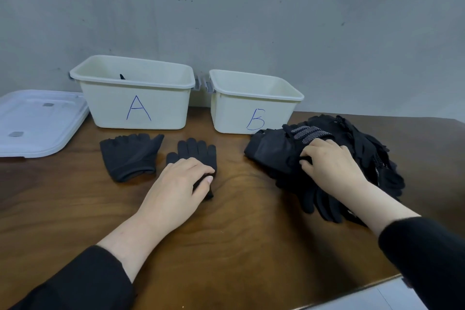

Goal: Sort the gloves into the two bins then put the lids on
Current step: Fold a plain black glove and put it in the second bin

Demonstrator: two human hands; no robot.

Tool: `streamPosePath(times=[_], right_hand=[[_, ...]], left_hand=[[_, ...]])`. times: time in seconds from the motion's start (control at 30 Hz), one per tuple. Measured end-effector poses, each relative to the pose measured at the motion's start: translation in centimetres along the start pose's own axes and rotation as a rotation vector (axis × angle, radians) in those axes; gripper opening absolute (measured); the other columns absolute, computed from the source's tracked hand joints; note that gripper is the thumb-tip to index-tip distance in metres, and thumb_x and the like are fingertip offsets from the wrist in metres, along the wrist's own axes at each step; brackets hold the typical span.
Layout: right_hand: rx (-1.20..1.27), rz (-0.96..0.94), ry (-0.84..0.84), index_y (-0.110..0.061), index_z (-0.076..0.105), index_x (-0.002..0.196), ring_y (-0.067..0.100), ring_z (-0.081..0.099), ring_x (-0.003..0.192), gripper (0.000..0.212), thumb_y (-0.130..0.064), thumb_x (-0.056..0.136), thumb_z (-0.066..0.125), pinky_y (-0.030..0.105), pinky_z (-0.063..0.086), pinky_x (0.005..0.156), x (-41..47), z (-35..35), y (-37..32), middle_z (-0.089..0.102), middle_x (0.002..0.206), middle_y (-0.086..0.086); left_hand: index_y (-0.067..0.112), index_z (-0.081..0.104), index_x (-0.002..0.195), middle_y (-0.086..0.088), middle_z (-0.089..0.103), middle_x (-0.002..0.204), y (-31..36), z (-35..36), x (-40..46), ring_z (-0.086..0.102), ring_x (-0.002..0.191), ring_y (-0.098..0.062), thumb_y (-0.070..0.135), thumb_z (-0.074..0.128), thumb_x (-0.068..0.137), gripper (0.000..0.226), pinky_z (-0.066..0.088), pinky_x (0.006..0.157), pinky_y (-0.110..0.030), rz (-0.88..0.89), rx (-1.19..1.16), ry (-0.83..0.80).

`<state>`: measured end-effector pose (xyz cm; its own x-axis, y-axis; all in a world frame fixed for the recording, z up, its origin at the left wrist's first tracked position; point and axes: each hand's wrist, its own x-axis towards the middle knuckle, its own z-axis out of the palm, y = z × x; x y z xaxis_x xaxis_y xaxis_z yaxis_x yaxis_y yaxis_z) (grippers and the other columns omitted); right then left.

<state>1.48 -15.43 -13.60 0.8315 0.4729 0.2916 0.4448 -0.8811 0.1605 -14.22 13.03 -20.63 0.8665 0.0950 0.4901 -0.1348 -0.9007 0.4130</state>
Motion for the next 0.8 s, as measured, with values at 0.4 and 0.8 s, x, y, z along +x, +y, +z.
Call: streamPosePath(times=[0.4, 0.8], right_hand=[[0.715, 0.201, 0.131, -0.016, 0.071, 0.093, 0.019, 0.058, 0.077, 0.011, -0.027, 0.094, 0.069, 0.029, 0.042, 0.071, 3.6, -8.2, 0.4, 0.068, 0.083, 0.002], [0.532, -0.146, 0.532, -0.013, 0.074, 0.100, 0.019, 0.061, 0.089, 0.010, -0.018, 0.093, 0.068, 0.031, 0.048, 0.085, 4.5, -8.4, 2.0, 0.063, 0.100, 0.002]], left_hand=[[0.027, 0.066, 0.119, 0.016, 0.062, 0.114, -0.7, -0.5, 0.1, 0.053, 0.108, -0.005, 0.033, 0.051, 0.100, 0.025, 0.045, 0.097, -0.032, -0.060, -0.073, 0.041], [0.026, 0.067, 0.119, 0.016, 0.062, 0.112, -0.6, -0.5, 0.1, 0.053, 0.108, -0.004, 0.031, 0.052, 0.100, 0.024, 0.040, 0.094, -0.024, -0.088, -0.079, 0.045]])
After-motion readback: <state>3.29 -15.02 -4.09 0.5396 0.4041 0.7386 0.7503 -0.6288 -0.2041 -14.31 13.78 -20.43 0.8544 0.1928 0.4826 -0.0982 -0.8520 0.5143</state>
